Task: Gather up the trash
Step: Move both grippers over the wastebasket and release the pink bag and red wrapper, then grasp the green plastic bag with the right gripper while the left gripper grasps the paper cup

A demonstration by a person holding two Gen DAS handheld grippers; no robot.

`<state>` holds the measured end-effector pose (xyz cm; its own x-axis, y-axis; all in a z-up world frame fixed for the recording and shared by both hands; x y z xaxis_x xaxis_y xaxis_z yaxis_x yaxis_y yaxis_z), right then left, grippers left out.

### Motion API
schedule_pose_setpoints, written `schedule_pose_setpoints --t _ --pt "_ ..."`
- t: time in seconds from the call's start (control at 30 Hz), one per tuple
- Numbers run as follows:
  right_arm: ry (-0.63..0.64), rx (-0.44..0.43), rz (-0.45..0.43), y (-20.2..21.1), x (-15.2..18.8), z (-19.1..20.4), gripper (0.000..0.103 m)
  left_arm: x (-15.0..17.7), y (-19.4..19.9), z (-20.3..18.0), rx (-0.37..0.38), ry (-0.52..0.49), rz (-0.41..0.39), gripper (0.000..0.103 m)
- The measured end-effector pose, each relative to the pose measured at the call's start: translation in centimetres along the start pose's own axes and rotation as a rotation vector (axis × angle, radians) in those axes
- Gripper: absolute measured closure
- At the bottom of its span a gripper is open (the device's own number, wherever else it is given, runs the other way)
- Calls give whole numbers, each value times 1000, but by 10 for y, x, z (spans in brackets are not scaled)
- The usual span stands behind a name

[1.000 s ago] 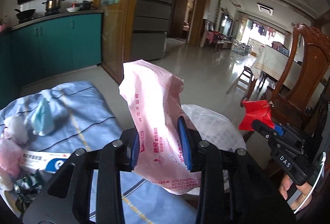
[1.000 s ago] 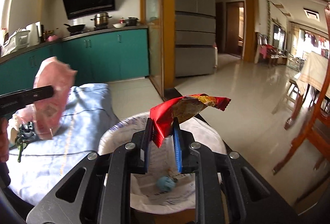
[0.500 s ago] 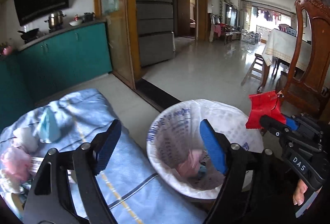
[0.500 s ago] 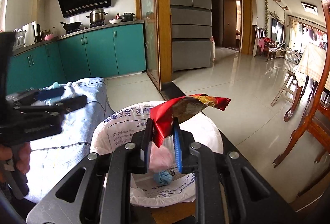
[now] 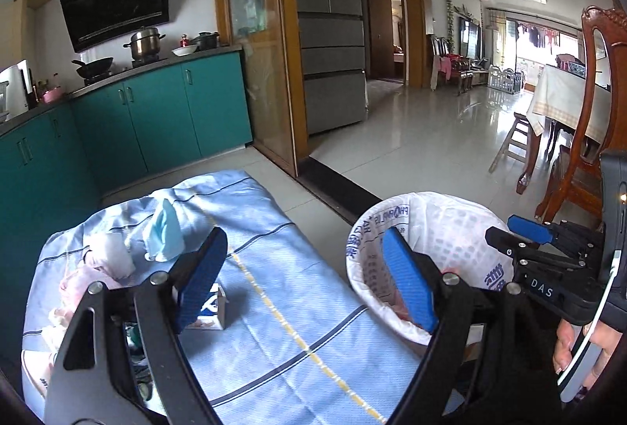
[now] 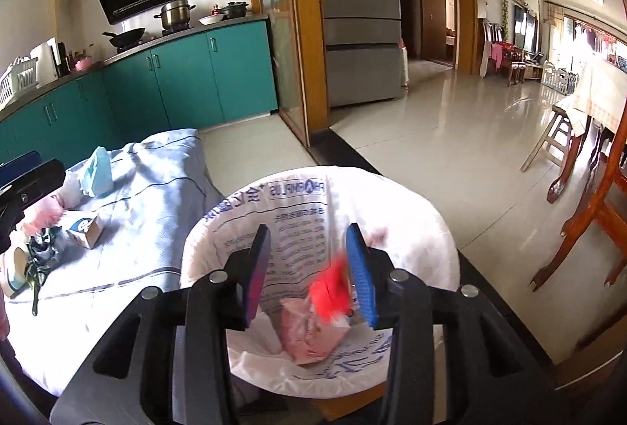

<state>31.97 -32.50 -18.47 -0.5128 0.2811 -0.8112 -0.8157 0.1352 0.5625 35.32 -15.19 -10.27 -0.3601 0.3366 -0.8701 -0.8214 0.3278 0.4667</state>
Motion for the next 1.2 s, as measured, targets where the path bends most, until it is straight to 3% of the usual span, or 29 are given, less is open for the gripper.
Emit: schedule_pose_setpoints --t 0.17,0.27,0.47,0.6,0.77,0.9,0.97,1.03,1.2 --pt "57 -37 -24 9 -6 33 57 0 20 38 -75 -9 -14 21" --pt "107 -86 -30 15 -5 62 52 4 38 93 -190 29 -14 21" --pt "235 -239 6 17 13 149 47 54 74 221 -380 277 87 20" --pt "274 -399 67 12 28 220 46 102 101 286 -486 427 169 20" --pt "355 -480 138 -11 49 302 46 145 116 318 -487 546 237 20" --pt "379 -466 185 -33 63 341 45 155 117 322 -487 542 261 20" --pt "386 -455 212 -45 70 353 41 158 116 320 -478 531 268 20" --pt "377 -465 220 -48 75 361 27 161 115 318 -468 526 284 20" --pt "392 -496 225 -44 82 376 24 171 106 312 -417 550 320 20"
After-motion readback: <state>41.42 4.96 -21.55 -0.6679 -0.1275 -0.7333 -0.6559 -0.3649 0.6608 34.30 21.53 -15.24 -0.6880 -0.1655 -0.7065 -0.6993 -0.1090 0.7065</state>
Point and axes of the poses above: each gripper's, at about its wrist camera, not at the fingertips, and y roughly against the way its jaws point, z to its left, x to its underside, the point moved 10 cm from there along -y, roughly the way its jaws point, and after that the axes turned 5 degrees about -y, right-handed, at the moved point
